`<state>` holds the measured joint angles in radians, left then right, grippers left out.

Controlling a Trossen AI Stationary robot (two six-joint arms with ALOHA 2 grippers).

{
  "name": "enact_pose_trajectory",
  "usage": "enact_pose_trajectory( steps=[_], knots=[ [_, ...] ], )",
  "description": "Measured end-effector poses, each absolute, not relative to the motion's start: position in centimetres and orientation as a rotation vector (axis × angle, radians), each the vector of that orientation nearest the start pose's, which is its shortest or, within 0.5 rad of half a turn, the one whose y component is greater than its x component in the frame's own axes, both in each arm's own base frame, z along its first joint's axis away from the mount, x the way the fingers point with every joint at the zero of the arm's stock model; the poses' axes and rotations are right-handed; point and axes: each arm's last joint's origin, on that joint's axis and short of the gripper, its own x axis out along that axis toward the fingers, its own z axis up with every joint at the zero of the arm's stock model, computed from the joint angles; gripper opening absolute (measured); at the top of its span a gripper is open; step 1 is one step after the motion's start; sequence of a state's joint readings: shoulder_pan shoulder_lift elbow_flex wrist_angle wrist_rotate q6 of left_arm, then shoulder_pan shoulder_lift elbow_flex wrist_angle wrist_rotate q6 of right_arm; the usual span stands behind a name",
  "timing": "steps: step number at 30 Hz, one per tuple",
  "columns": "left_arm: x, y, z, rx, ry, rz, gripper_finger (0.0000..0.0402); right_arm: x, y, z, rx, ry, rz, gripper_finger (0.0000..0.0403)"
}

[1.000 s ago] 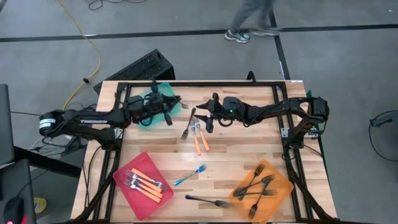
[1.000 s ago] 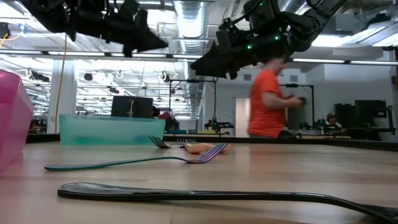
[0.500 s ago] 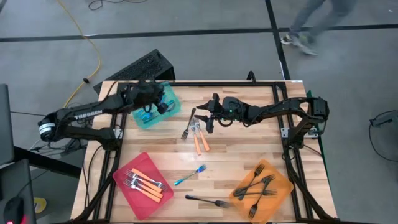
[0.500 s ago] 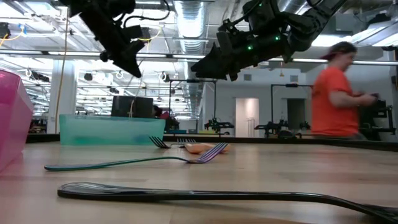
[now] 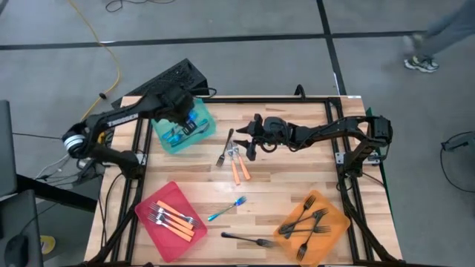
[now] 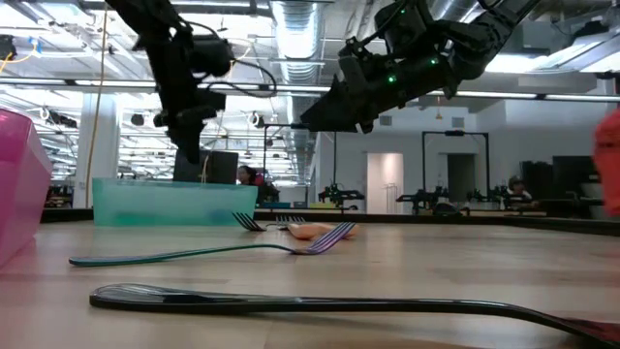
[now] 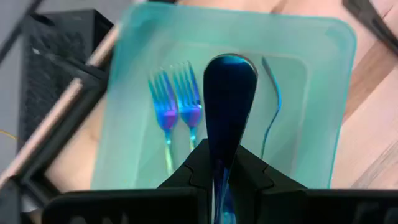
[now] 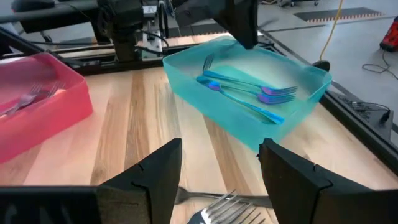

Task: Sort silverware by color (type)
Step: Put the blue fork into the blue bin

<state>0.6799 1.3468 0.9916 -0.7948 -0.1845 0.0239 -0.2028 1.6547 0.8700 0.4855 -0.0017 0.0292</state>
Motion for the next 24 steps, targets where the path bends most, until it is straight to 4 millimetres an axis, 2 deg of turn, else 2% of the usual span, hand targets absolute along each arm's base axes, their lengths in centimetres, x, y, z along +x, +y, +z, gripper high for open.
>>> enact_pose_trajectory(
  steps=[15, 24],
  knots=[
    [21.9, 18.2, 17.6, -0.33, 1.386, 0.606, 0.0013, 34.3, -7.0, 20.7, 0.067, 0.294, -0.205, 0.0234],
    [22.8, 19.0, 17.5, -0.313, 1.283, 0.603, 0.0013, 34.3, -7.0, 20.7, 0.067, 0.297, -0.206, 0.0233]
  ],
)
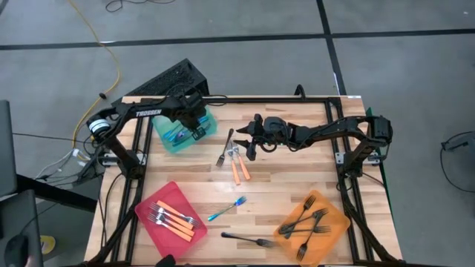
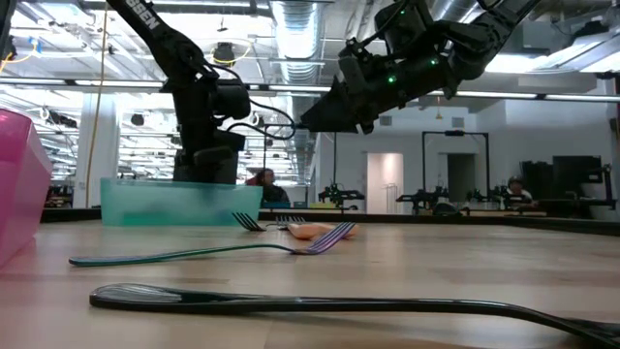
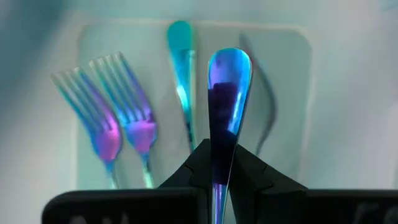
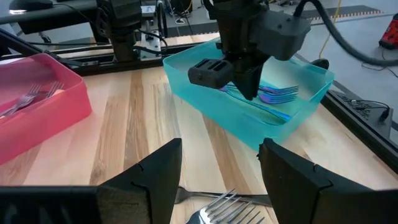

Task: Sort silverware by color (type)
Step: Put the blue fork into the blue bin

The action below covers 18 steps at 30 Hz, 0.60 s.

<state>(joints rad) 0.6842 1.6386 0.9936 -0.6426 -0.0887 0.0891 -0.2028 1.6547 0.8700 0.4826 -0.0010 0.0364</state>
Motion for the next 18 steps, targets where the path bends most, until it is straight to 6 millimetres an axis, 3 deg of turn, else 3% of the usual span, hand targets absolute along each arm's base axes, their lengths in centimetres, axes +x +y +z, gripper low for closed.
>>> enact_pose_trajectory(
  steps=[6, 18],
  knots=[
    [23.5, 19.27, 17.71, -0.304, 1.2, 0.6, 0.0013, 34.27, -7.04, 20.61, 0.072, 0.309, -0.207, 0.0233],
    [23.63, 19.17, 17.73, -0.297, 1.197, 0.597, 0.0012, 34.31, -6.8, 20.6, 0.083, 0.309, -0.201, 0.0233]
  ],
)
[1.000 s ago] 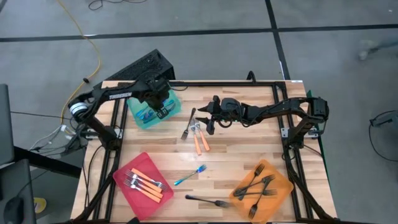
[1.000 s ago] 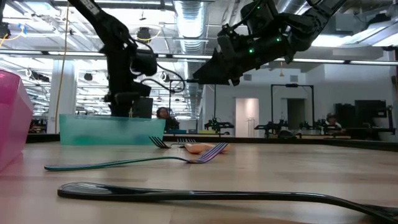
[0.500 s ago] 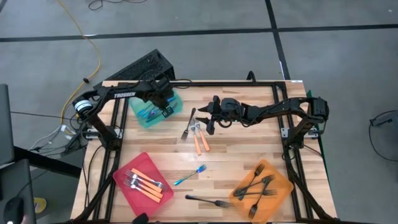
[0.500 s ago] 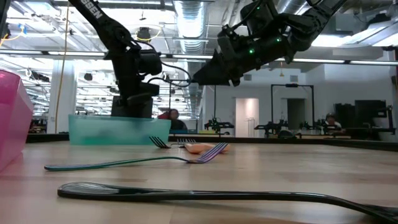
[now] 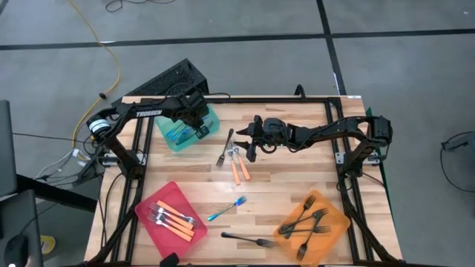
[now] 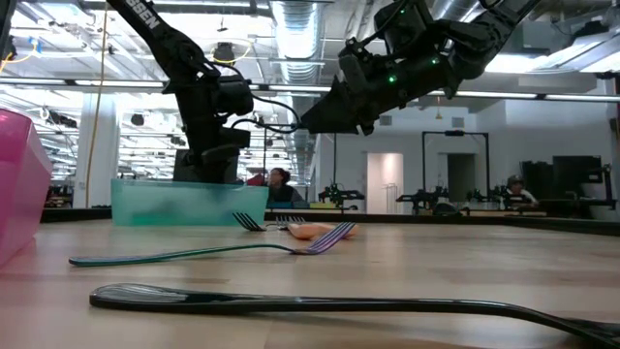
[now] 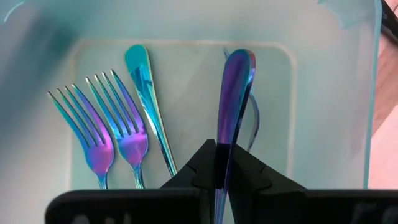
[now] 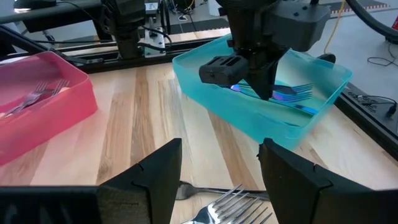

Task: Sort silverware by color (type)
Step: Put the blue fork into the blue bin, then put the black fork into the orange bin

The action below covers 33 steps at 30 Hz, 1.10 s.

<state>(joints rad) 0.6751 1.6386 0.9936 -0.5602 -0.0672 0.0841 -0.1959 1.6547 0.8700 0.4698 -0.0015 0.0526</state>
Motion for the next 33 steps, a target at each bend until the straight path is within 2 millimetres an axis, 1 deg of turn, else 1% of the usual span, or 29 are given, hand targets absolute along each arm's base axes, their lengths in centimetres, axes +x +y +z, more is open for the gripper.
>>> enact_pose_trajectory(
  steps=[6, 8, 11, 17, 20, 22, 24, 27, 30, 33],
  knots=[
    [23.6, 19.1, 17.7, -0.277, 1.21, 0.588, 0.0014, 34.3, -6.8, 20.6, 0.083, 0.309, -0.201, 0.0233],
    [23.7, 19.0, 17.7, -0.264, 1.213, 0.564, 0.0022, 34.3, -6.8, 20.6, 0.083, 0.309, -0.201, 0.0233],
    [23.9, 18.8, 17.7, -0.245, 1.218, 0.532, 0.0051, 34.3, -6.8, 20.5, 0.085, 0.32, -0.201, 0.0233],
    [24.2, 18.4, 17.7, -0.225, 1.223, 0.535, 0.013, 34.2, -6.8, 20.3, 0.088, 0.337, -0.2, 0.0233],
    [24.1, 18.4, 17.8, -0.235, 1.224, 0.553, 0.0155, 34.2, -6.8, 20.3, 0.089, 0.337, -0.201, 0.0233],
    [23.9, 18.2, 18.2, -0.251, 1.215, 0.547, 0.0162, 34.2, -6.8, 20.3, 0.106, 0.336, -0.204, 0.0233],
    [23.8, 18.0, 18.9, -0.257, 1.185, 0.537, 0.0164, 34.2, -6.8, 20.3, 0.127, 0.341, -0.209, 0.0233],
    [23.3, 17.5, 20.7, -0.277, 1.113, 0.538, 0.0164, 34.1, -6.8, 20.1, 0.161, 0.351, -0.235, 0.0233],
    [22.7, 16.7, 22.8, -0.288, 1.023, 0.527, 0.0164, 34.2, -6.5, 20.0, 0.18, 0.358, -0.29, 0.0233],
    [22.1, 15.4, 25.2, -0.29, 0.923, 0.499, 0.0165, 34.2, -5.6, 19.8, 0.16, 0.387, -0.316, 0.0233]
  ],
)
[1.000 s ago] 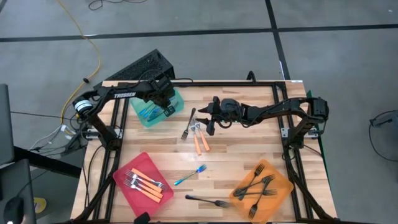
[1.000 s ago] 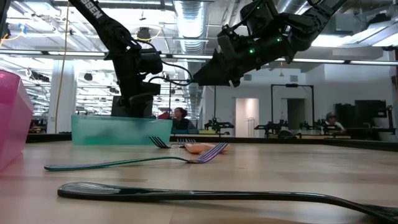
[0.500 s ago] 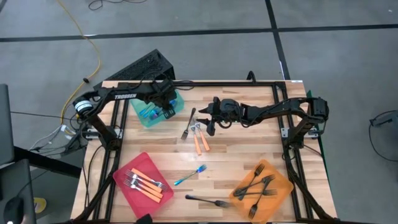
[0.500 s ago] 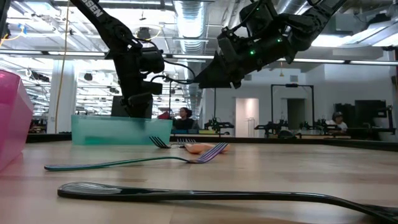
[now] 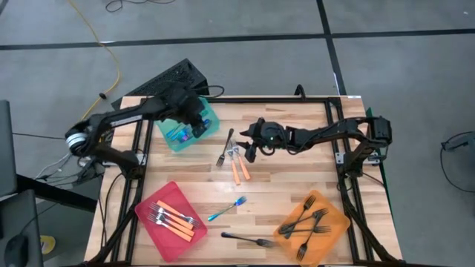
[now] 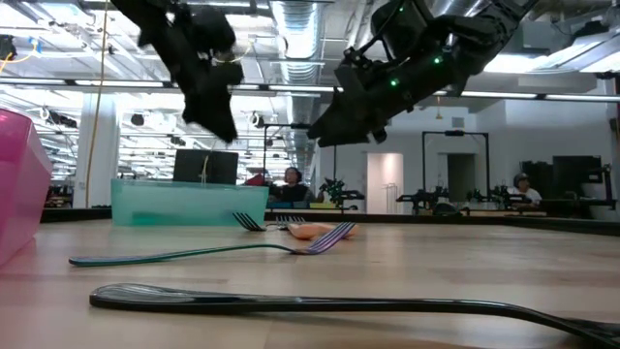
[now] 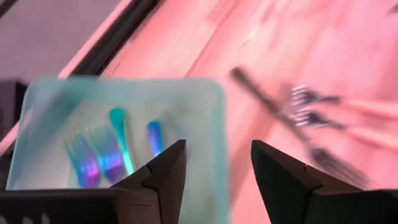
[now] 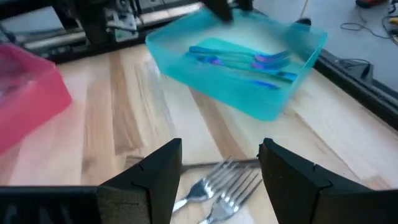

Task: Sort silverware by color (type)
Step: Put the black fork into the orange bin

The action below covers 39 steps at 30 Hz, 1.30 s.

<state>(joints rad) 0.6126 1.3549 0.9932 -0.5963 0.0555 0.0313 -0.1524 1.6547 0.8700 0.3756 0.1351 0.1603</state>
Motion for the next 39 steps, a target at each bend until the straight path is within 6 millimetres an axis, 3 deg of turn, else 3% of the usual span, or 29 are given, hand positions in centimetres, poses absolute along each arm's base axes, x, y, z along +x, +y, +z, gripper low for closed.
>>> enact_pose_trajectory(
  steps=[5, 11, 21, 32, 39],
  knots=[
    [21.3, 12.3, 28.6, -0.265, 0.777, 0.398, 0.0165, 34.2, -3.6, 19.3, 0.104, 0.436, -0.369, 0.0233],
    [20.6, 8.7, 31.1, -0.229, 0.663, 0.294, 0.0165, 34.5, -1.4, 19.7, -0.011, 0.453, -0.337, 0.0233],
    [20.5, 5.2, 32.3, -0.17, 0.617, 0.216, 0.0165, 36.4, 0.4, 21.3, -0.293, 0.437, -0.197, 0.0233],
    [20.3, 3.8, 32.8, -0.109, 0.594, 0.204, 0.0165, 40.5, 0.9, 16.2, -0.371, 0.564, -0.137, 0.0233],
    [19.6, 3.6, 33.1, -0.096, 0.585, 0.225, 0.0164, 42.5, 1.2, 15.0, -0.448, 0.575, -0.109, 0.0233]
  ],
)
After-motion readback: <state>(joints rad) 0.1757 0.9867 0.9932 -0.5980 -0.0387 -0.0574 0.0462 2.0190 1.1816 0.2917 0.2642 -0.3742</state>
